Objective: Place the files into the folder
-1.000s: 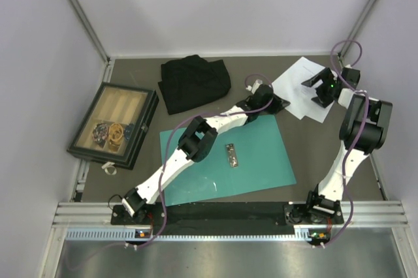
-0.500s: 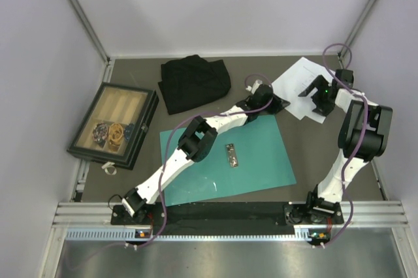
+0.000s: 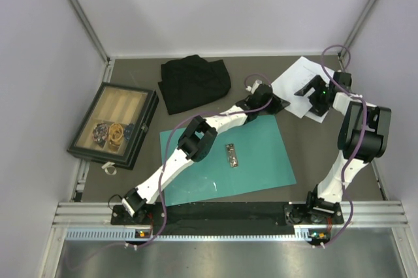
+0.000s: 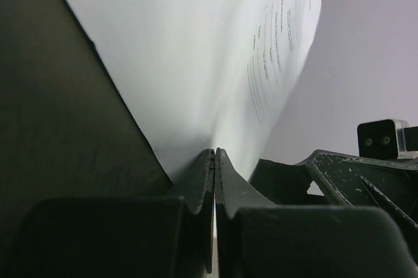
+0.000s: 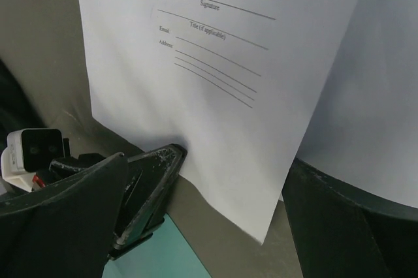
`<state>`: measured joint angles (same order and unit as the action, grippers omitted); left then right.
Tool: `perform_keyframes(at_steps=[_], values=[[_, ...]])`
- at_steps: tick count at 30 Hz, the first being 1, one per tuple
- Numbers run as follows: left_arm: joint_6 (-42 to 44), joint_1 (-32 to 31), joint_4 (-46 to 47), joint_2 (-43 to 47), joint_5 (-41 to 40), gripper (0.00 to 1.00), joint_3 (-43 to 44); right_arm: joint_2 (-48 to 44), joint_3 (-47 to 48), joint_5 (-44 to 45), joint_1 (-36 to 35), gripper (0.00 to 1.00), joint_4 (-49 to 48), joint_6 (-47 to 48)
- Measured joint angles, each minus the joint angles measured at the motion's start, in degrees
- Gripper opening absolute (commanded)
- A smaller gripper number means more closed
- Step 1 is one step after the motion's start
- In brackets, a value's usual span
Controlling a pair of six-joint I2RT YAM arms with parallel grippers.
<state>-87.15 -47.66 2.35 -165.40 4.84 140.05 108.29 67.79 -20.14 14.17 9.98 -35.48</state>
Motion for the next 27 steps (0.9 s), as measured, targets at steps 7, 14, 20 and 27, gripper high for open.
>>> perform_keyframes(at_steps=[7, 14, 20, 27], values=[[0.00, 0.20, -0.15, 0.00, 0.81, 0.00, 0.02, 0.07, -1.55, -2.67, -0.20, 0.92, -3.48, -1.64], [0.00, 0.31, -0.22, 0.00, 1.46, 0.00, 0.02, -0.02, -1.75, -2.05, -0.48, 0.77, -3.61, -1.73], [0.04, 0.39, -0.22, 0.00, 1.84, 0.00, 0.02, -0.02, -2.97, -1.79, -0.37, 0.57, -5.75, -4.31], [0.20, 0.55, -0.24, 0.00, 2.54, 0.00, 0.02, 0.57, -5.14, -1.01, 0.85, 0.06, -8.39, -6.91]])
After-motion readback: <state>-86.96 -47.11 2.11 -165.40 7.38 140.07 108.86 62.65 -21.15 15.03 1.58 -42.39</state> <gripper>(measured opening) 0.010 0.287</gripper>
